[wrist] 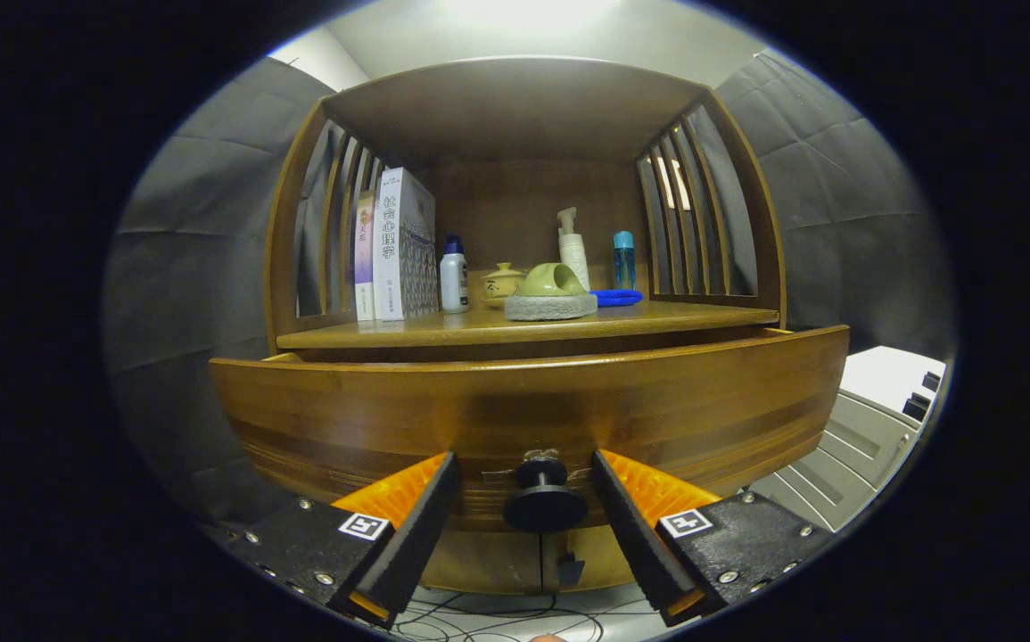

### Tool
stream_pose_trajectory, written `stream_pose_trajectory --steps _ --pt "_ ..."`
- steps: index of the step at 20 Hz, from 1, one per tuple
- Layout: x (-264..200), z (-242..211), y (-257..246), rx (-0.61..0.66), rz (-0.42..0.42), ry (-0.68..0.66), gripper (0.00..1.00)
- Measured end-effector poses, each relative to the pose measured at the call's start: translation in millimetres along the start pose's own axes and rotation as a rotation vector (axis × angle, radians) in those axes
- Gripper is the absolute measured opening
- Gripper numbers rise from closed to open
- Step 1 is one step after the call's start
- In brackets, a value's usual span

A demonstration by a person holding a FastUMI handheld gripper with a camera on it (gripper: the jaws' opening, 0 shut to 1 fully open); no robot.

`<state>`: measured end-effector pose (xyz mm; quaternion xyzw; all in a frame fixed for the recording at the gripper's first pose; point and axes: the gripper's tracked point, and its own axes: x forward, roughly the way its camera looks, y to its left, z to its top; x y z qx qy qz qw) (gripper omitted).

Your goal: Pull open the drawer, take out the items inside it, and place them on the countertop above the cabinet.

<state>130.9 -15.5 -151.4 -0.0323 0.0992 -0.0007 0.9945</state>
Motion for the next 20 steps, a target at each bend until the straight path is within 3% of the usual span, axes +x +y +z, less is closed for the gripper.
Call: stream_pose_trajectory --steps 7,20 --pt "28.6 4.1 -5.3 -0.019 0.008 0.001 0.95" --pt "35.6 5.0 -5.6 -0.019 -0.002 0.017 0.95"
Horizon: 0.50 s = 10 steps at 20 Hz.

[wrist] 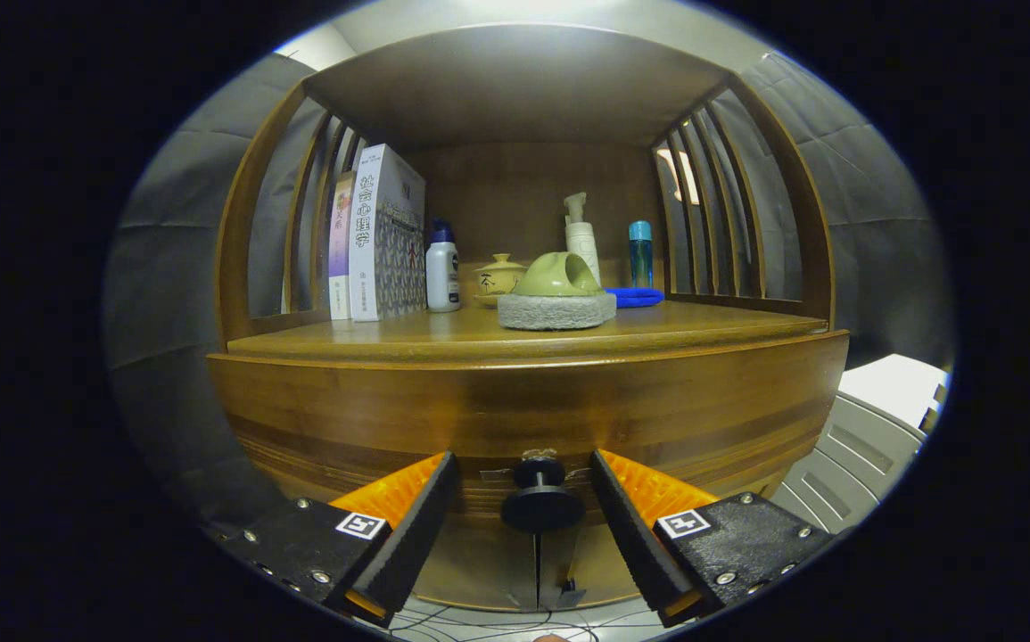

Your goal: Pull open the drawer, take out the items inside it, and place them on the countertop above the cabinet.

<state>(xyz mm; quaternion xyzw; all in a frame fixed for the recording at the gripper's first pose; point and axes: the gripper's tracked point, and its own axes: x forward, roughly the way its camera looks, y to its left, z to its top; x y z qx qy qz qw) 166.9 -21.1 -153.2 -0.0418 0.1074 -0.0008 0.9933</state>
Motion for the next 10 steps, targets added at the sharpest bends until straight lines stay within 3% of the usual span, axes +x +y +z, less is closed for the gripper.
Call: stream_pose_trajectory --steps 10 --pt "-0.7 -2.0 0.6 -0.024 -0.012 0.012 0.95"
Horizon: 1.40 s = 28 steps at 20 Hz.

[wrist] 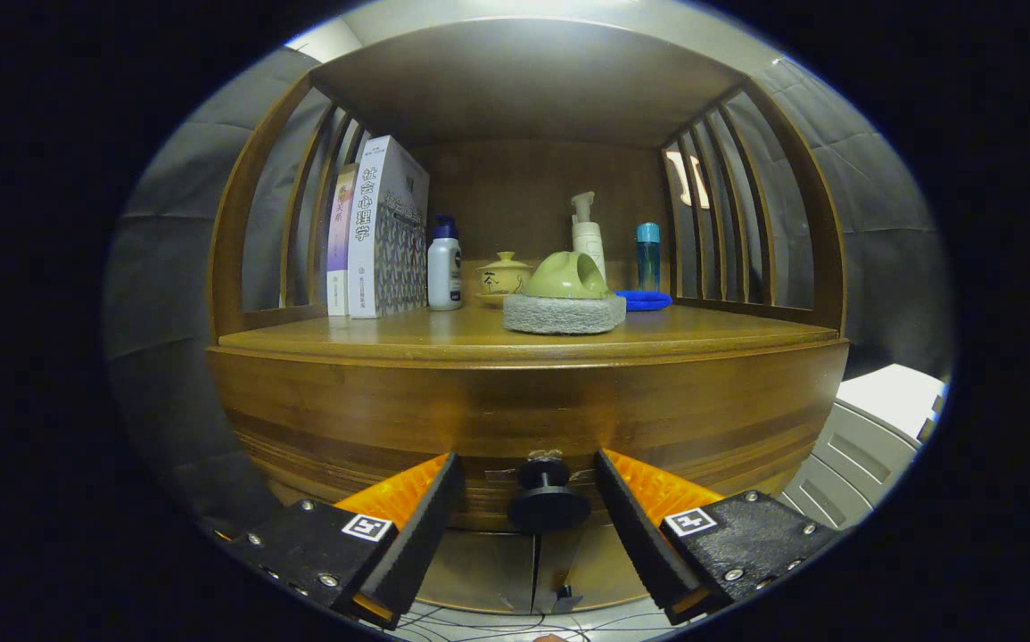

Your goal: Pull open the drawer, take out the items inside it, and place them on the countertop above the cabinet.

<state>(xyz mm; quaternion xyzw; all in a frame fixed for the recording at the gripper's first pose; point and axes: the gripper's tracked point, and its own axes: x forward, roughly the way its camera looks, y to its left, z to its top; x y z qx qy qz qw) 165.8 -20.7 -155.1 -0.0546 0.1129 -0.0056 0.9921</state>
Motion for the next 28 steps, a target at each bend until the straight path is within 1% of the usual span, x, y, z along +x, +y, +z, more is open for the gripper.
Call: stream_pose_trajectory --steps 2,5,7,11,14,22,26,28 --pt "-3.5 5.3 -0.2 0.016 -0.004 -0.003 0.96" --pt "-17.2 28.5 -2.9 0.029 -0.002 -0.064 0.96" --pt "-44.7 50.0 -3.9 0.029 0.001 -0.096 0.95" --pt "-84.4 90.6 -9.5 0.017 0.004 -0.173 0.95" --pt "-115.0 110.6 -13.2 0.004 0.009 -0.219 0.95" --pt "-183.0 132.9 -33.7 0.016 0.006 -0.271 0.95" --pt "-198.8 135.9 -43.5 0.017 0.014 -0.275 0.95" --pt "-197.7 134.6 -48.5 0.016 0.017 -0.271 0.95"
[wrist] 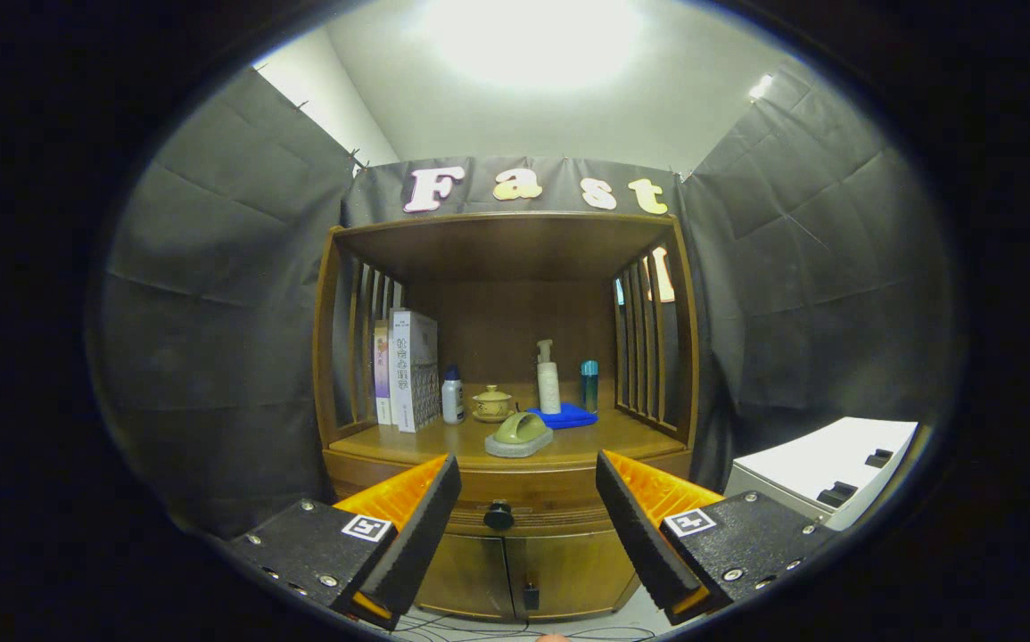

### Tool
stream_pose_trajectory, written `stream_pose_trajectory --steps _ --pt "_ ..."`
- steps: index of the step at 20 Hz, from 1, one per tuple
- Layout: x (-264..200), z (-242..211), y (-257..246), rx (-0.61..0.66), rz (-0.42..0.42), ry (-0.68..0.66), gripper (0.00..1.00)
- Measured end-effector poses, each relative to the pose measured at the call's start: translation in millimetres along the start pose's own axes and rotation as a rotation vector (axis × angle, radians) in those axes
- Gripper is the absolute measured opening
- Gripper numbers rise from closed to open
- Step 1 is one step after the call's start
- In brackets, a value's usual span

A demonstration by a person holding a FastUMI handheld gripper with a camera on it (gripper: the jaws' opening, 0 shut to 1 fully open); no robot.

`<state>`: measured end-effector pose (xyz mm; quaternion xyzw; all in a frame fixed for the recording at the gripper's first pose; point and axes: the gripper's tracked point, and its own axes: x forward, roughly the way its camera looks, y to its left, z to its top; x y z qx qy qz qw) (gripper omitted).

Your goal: Pull open the drawer, take out the items inside it, and place them on the countertop above the cabinet.

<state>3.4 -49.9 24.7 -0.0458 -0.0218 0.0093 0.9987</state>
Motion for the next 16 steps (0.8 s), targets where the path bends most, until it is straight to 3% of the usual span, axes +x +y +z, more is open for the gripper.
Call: stream_pose_trajectory --steps 16 --pt "-14.9 -26.4 -1.9 -0.009 -0.004 0.033 0.95"
